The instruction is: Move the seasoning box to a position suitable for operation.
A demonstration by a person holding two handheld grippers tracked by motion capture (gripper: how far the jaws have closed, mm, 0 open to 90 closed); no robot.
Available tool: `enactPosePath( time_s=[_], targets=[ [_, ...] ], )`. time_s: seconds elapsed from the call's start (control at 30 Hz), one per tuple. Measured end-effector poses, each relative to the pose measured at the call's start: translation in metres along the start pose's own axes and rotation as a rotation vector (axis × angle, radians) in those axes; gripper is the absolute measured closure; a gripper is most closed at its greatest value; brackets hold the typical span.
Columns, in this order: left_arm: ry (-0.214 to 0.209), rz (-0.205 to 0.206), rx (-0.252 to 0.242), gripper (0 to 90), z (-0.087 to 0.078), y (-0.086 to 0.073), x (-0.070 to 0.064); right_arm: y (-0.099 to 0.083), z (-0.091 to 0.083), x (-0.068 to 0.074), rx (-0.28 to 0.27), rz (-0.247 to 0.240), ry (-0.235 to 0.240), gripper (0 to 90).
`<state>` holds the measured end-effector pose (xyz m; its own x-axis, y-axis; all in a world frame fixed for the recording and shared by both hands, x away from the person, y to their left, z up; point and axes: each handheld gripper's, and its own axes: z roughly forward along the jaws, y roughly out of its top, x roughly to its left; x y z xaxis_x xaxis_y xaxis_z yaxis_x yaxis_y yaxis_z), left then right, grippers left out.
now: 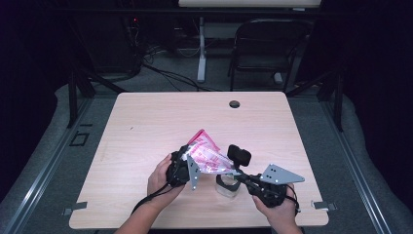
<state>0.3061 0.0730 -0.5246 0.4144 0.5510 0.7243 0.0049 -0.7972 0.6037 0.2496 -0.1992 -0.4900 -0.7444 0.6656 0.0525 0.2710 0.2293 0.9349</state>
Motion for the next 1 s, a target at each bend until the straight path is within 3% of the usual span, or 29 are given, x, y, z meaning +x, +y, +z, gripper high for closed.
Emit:
enactPosePath(
  time_s=[0.33, 0.43, 0.53, 0.57, 0.83, 1.0],
  targets=[
    [-0.008, 0.038, 0.000, 67.3, -0.0019, -0.0031, -0.0023, -0.0024, -0.0007, 0.0042, 0.014, -0.002, 0.009, 90.0],
    [-0.023, 0.022, -0.002, 67.3, -0.0013, -0.0046, -0.0022, -0.0014, 0.0001, 0.0061, 0.008, 0.008, 0.025, 90.0],
    [-0.018, 0.036, -0.002, 67.5, -0.0016, -0.0052, -0.0018, -0.0009, 0.0003, 0.0074, 0.017, 0.001, 0.024, 90.0],
    [-0.004, 0.065, -0.006, 67.5, -0.0025, -0.0051, -0.0017, -0.0020, 0.0008, 0.0071, 0.023, 0.005, 0.026, 90.0],
    [0.027, 0.087, -0.023, 67.5, -0.0030, -0.0060, -0.0069, -0.0075, 0.0017, 0.0059, 0.049, 0.004, 0.024, 90.0],
    [0.046, 0.125, -0.022, 67.4, -0.0051, -0.0039, -0.0056, -0.0097, 0.0015, 0.0058, 0.058, 0.003, 0.016, 90.0]
  ],
)
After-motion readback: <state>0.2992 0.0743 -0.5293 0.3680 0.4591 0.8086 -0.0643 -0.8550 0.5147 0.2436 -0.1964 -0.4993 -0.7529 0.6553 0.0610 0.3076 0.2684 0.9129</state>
